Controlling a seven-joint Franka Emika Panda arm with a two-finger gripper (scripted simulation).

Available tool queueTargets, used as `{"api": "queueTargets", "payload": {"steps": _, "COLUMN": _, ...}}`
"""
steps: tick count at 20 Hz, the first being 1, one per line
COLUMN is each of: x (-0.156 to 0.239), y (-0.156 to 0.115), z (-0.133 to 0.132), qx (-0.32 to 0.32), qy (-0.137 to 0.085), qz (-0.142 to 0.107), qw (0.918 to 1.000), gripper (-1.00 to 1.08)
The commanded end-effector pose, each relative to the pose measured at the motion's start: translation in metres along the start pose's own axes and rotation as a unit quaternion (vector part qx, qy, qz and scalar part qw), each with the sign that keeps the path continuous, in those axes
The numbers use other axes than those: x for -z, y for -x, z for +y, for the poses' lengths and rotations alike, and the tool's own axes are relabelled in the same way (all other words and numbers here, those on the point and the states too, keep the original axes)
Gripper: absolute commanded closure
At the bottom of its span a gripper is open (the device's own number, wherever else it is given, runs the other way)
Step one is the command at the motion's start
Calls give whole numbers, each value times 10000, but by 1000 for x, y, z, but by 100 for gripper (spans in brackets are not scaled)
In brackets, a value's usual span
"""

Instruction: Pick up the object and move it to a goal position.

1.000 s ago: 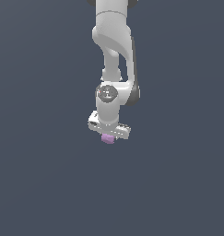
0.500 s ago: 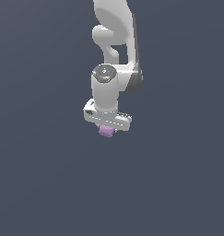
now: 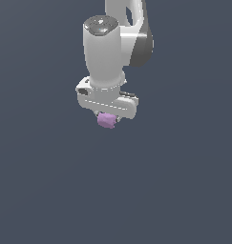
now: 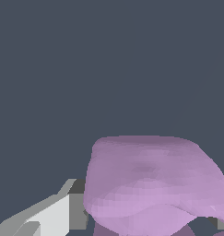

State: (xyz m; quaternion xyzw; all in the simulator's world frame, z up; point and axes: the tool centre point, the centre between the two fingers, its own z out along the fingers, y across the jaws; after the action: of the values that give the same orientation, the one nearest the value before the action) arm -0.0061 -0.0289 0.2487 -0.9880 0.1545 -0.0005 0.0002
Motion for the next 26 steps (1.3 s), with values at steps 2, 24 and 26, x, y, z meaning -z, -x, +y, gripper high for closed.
{"api": "queueTargets", "payload": {"steps": 2, "x": 39, "y": -2, "z": 2, "qx": 0, "qy": 2, "qz": -4, "qw": 10000, "gripper": 108}}
{"api": "queueTargets", "payload": {"steps": 24, "x": 223, "y": -22, "z": 11, "qx": 3, "qy": 3, "qz": -5, "qw": 10000, "gripper": 108}}
{"api": "queueTargets", "payload": {"steps": 26, "x": 230, "y": -23, "z": 11, "qx": 3, "qy": 3, "qz": -5, "qw": 10000, "gripper": 108}}
